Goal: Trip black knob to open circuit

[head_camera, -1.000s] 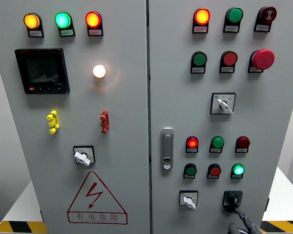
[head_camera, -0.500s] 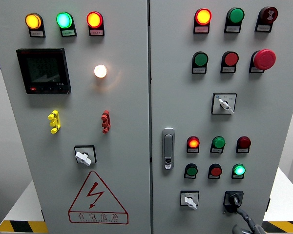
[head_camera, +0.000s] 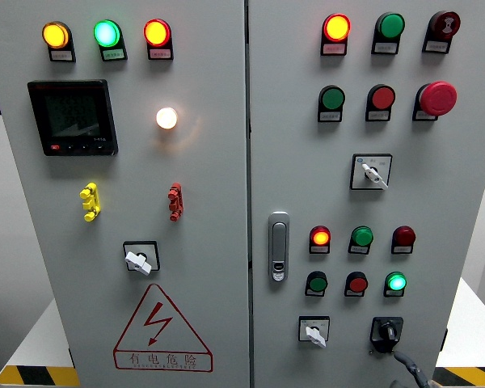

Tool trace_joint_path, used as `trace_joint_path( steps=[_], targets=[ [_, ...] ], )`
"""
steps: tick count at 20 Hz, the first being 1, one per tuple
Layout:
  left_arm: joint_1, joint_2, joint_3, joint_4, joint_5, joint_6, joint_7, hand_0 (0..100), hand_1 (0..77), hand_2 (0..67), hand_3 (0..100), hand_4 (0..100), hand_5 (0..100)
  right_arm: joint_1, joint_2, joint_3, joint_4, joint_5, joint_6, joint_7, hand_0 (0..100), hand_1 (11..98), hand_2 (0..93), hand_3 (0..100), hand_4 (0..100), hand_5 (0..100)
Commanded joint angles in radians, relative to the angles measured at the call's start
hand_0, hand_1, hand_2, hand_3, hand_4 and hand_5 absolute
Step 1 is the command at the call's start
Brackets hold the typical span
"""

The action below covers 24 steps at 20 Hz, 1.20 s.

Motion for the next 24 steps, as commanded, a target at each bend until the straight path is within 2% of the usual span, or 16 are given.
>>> trace_joint_path(
  steps=[1,3,4,6,9,10,11,13,16,18,24],
  targets=[
    [-0.001,-0.001,0.0,0.0,0.0,0.0,0.0,0,2.9,13.0,21,7,1,-0.021,0.0009,0.0,0.016,0.0,0.001,0.0,100,49.2,3.5,91,95,100],
    [0.001,0.001,0.0,0.0,0.0,0.0,0.0,0,2.9,13.0,21,7,1,-0.03,0.004,0.0,0.025,0.001,0.001,0.0,100,47.6,4.3,71,73,100],
    [0.001,0.001,0.0,0.0,0.0,0.0,0.0,0,2.9,12.9,21,7,1,-0.038,0.0055,0.0,0.029,0.001,0.001,0.0,100,47.5,4.6,66,66,93],
    [0.001,-0.001,0.0,0.0,0.0,0.0,0.0,0,2.9,12.9,21,7,1,-0.042,0.0071,0.0,0.031,0.001,0.003,0.001,100,47.6,5.5,45,43,71],
    [-0.001,-0.001,0.0,0.0,0.0,0.0,0.0,0,2.9,12.9,21,7,1,-0.051,0.0116,0.0,0.033,-0.015,0.001,0.029,100,47.5,5.6,34,30,58],
    [-0.001,-0.001,0.0,0.0,0.0,0.0,0.0,0,2.9,12.9,21,7,1,-0.056,0.0117,0.0,0.033,-0.046,0.001,0.041,100,47.5,5.6,33,29,57],
    [0.001,0.001,0.0,0.0,0.0,0.0,0.0,0,2.9,12.9,21,7,1,-0.058,0.0162,0.0,0.033,-0.06,0.003,0.047,100,47.3,5.6,30,26,53],
    [-0.001,-0.001,0.0,0.0,0.0,0.0,0.0,0,2.9,12.9,21,7,1,-0.068,0.0193,0.002,0.033,-0.071,0.001,0.052,100,47.2,5.6,29,24,51],
    [0.001,-0.001,0.0,0.0,0.0,0.0,0.0,0,2.9,12.9,21,7,1,-0.076,0.0193,0.002,0.033,-0.071,0.001,0.052,100,47.1,5.6,28,23,50],
    [-0.001,-0.001,0.0,0.0,0.0,0.0,0.0,0,2.9,12.9,21,7,1,-0.076,0.0224,0.002,0.037,-0.071,0.003,0.052,100,46.4,5.5,27,23,49],
    [0.001,-0.001,0.0,0.0,0.0,0.0,0.0,0,3.1,12.9,21,7,1,-0.076,0.0224,0.002,0.039,-0.071,0.001,0.052,100,46.1,6.2,23,20,43]
  ],
)
